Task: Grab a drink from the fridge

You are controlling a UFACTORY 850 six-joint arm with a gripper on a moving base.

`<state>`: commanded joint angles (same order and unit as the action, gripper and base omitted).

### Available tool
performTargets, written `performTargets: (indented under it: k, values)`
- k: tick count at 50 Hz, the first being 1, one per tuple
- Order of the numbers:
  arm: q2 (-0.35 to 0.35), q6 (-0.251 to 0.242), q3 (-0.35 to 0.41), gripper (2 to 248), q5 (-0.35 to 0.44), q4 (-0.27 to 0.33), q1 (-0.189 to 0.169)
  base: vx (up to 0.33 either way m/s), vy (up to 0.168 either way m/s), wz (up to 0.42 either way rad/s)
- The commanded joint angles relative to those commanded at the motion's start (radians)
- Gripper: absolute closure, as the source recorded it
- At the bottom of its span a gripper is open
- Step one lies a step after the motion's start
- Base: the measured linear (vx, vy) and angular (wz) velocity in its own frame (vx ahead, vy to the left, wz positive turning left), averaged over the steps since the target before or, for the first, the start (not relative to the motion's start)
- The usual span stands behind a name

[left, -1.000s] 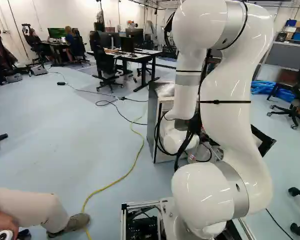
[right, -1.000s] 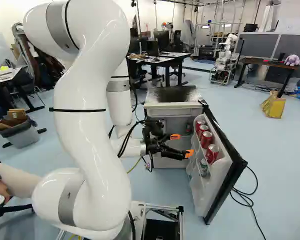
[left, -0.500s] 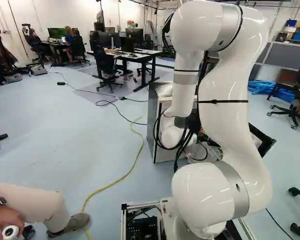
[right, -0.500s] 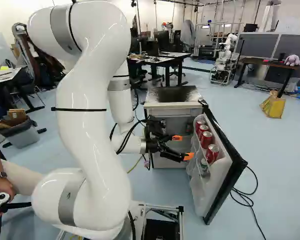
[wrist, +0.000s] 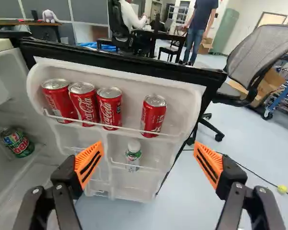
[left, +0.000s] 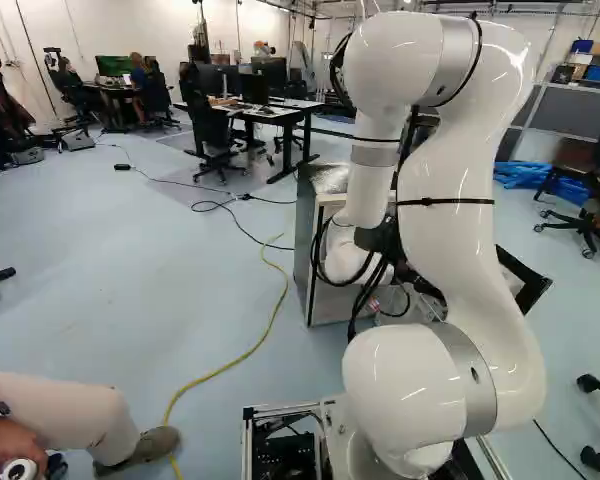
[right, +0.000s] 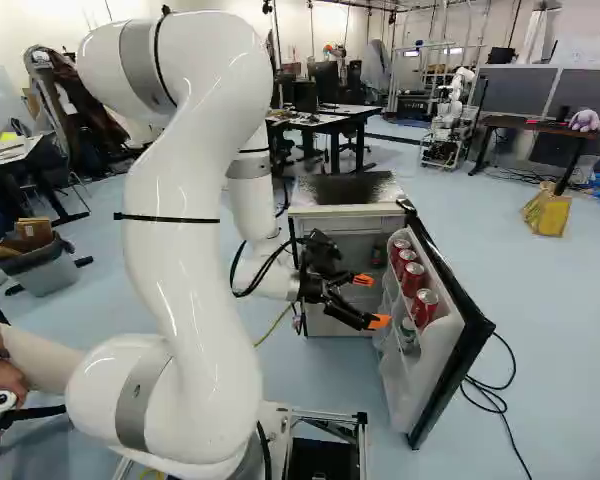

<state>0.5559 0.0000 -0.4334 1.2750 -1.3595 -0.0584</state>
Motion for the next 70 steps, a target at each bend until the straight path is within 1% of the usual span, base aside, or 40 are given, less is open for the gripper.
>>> performTargets:
  k: [15, 26, 30, 38, 42, 57, 70]
  values:
    - [0.019, 0.000, -0.048, 3, -0.002, -0.002, -0.029, 0.000, 0.000, 0.000]
    - [0.023, 0.000, -0.058, 3, -0.002, -0.002, -0.035, 0.000, 0.000, 0.000]
    - [0.023, 0.017, -0.058, 3, -0.002, -0.002, -0.035, 0.000, 0.000, 0.000]
    - [0.024, 0.082, -0.059, 3, -0.002, -0.002, -0.035, 0.000, 0.000, 0.000]
    - [0.024, 0.097, -0.059, 3, -0.002, -0.002, -0.035, 0.000, 0.000, 0.000]
    - [0.024, 0.107, -0.060, 3, -0.002, -0.002, -0.037, 0.000, 0.000, 0.000]
    - [0.038, 0.107, -0.093, 3, -0.002, -0.002, -0.080, 0.000, 0.000, 0.000]
